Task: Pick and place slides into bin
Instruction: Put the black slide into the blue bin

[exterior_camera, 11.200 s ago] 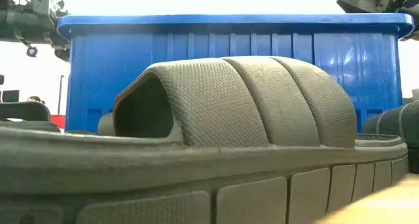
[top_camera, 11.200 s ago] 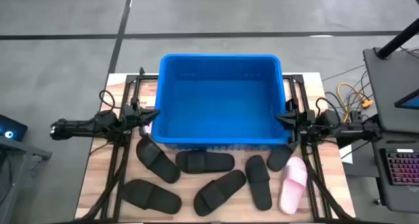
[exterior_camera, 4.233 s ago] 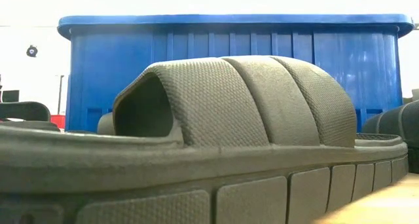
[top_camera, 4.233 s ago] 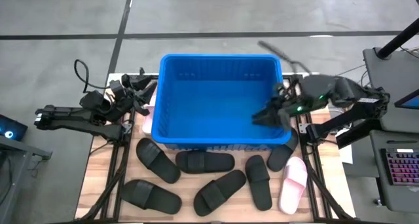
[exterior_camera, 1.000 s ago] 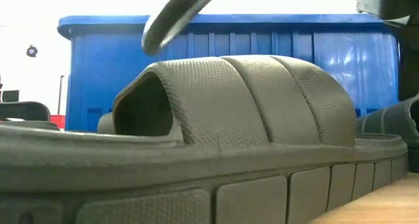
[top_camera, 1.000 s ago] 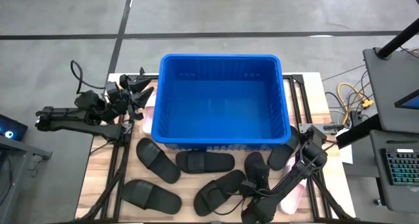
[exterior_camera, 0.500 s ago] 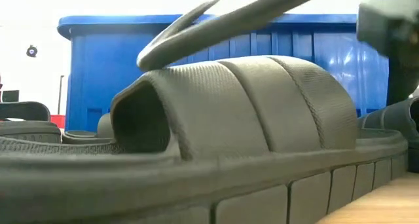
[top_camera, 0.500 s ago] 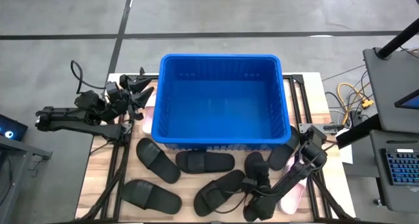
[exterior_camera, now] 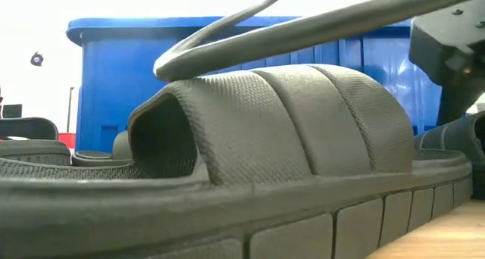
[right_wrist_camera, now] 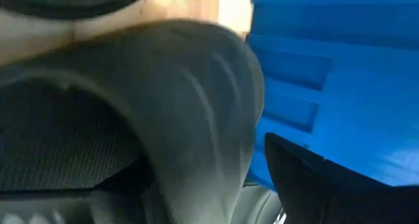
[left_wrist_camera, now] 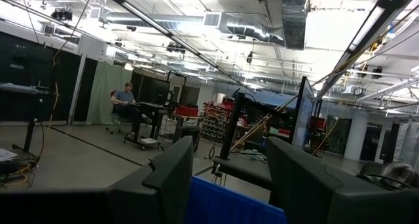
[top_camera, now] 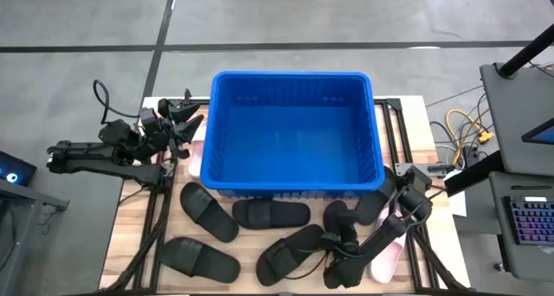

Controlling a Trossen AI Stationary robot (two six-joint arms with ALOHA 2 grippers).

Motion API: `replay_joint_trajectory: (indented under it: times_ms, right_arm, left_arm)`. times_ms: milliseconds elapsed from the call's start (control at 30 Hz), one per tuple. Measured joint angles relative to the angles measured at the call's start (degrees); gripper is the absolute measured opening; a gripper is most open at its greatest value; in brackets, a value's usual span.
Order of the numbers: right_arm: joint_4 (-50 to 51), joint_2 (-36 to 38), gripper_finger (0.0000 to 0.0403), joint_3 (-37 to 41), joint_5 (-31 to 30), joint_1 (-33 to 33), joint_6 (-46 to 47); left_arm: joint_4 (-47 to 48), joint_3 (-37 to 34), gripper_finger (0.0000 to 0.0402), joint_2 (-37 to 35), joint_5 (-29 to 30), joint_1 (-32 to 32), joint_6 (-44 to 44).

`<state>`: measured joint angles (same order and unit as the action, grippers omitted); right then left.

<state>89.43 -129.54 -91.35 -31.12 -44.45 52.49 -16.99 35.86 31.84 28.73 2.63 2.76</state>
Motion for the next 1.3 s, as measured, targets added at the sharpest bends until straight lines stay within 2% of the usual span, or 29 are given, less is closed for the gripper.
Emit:
replay_joint_trajectory:
  times_ms: [133, 367, 433, 833, 1300]
  right_arm:
    - [-0.21, 0.0, 0.0161, 0.17, -0.35, 0.25, -0.01]
    - [-2.02, 0.07, 0.0038, 0.31, 1.8, 0.98, 0.0]
    - [-2.8, 0.09, 0.0018, 0.31, 2.58, 1.02, -0.06]
    - [-0.47, 0.4, 0.001, -1.15, 5.44, 0.96, -0.4]
    - [0.56, 4.16, 0.0009, -5.54, 7.96, 0.92, 1.49]
  left_arm:
    - [0.0, 0.0, 0.018, 0.01, 0.0, 0.0, 0.0]
    - [0.0, 0.0, 0.018, 0.01, 0.0, 0.0, -0.02]
    - [0.0, 0.0, 0.018, 0.01, 0.0, 0.0, -0.02]
    - [0.0, 0.0, 0.018, 0.01, 0.0, 0.0, -0.07]
    - [0.0, 0.0, 0.018, 0.01, 0.0, 0.04, -0.09]
